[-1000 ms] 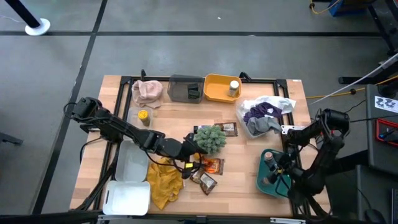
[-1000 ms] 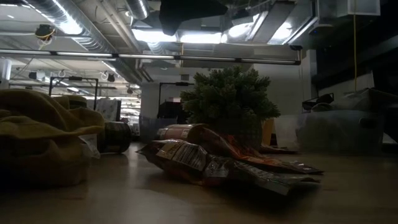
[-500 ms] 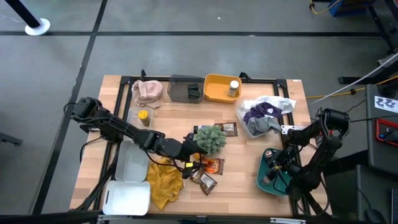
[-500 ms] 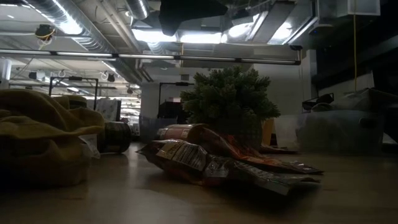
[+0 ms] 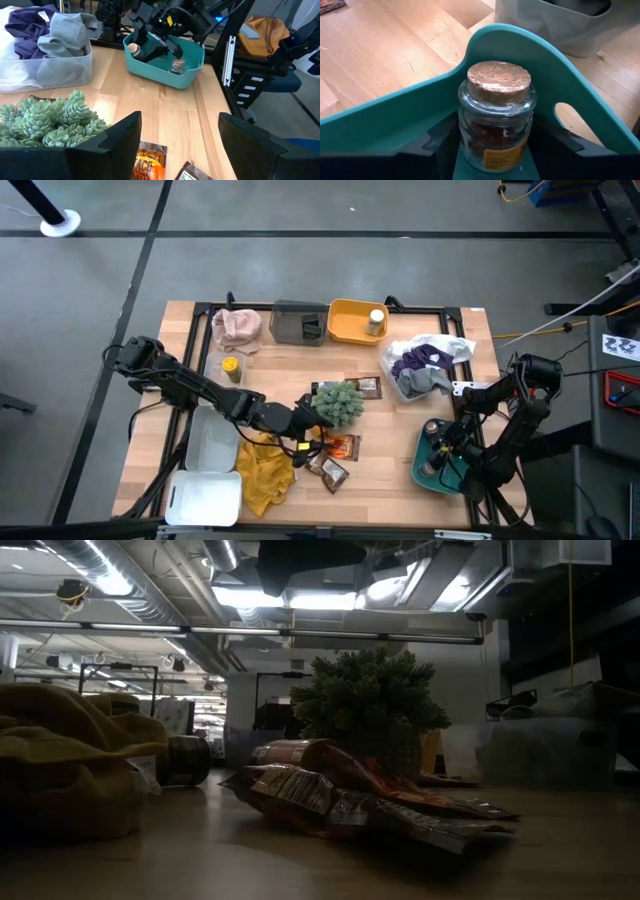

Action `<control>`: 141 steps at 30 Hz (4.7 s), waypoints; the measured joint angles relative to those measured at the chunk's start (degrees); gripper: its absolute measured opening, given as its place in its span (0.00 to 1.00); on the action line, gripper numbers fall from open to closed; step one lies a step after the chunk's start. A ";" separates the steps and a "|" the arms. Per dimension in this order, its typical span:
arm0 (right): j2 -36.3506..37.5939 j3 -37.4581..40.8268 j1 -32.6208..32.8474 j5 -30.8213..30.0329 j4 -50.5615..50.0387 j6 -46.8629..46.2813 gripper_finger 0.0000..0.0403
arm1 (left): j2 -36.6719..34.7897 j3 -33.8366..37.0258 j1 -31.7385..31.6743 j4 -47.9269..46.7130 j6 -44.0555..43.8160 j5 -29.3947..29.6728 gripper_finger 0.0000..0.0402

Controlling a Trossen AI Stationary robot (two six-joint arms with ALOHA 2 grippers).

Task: Sort spices by type
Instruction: Put the brown spice bottle into the green bin, then put the orange spice pack into the bottom white bin

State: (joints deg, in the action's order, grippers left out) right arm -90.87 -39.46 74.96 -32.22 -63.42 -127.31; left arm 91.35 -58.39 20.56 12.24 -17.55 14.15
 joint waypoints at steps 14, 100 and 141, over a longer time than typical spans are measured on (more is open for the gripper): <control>-0.07 0.07 0.00 0.43 -0.46 0.26 0.51 | 0.00 0.00 0.00 0.36 -0.01 0.26 0.62; 0.50 -26.60 -16.05 -14.27 -15.76 33.14 0.76 | 26.56 -22.30 -2.99 -33.35 10.83 -4.49 0.62; 0.50 -26.58 -16.50 -19.28 -10.97 37.90 0.76 | 12.99 -36.24 5.50 -64.05 -10.71 -14.59 0.13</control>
State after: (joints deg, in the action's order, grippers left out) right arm -90.37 -66.04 58.46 -51.50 -74.39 -89.41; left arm 104.34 -94.63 26.06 -51.80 -28.26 -0.43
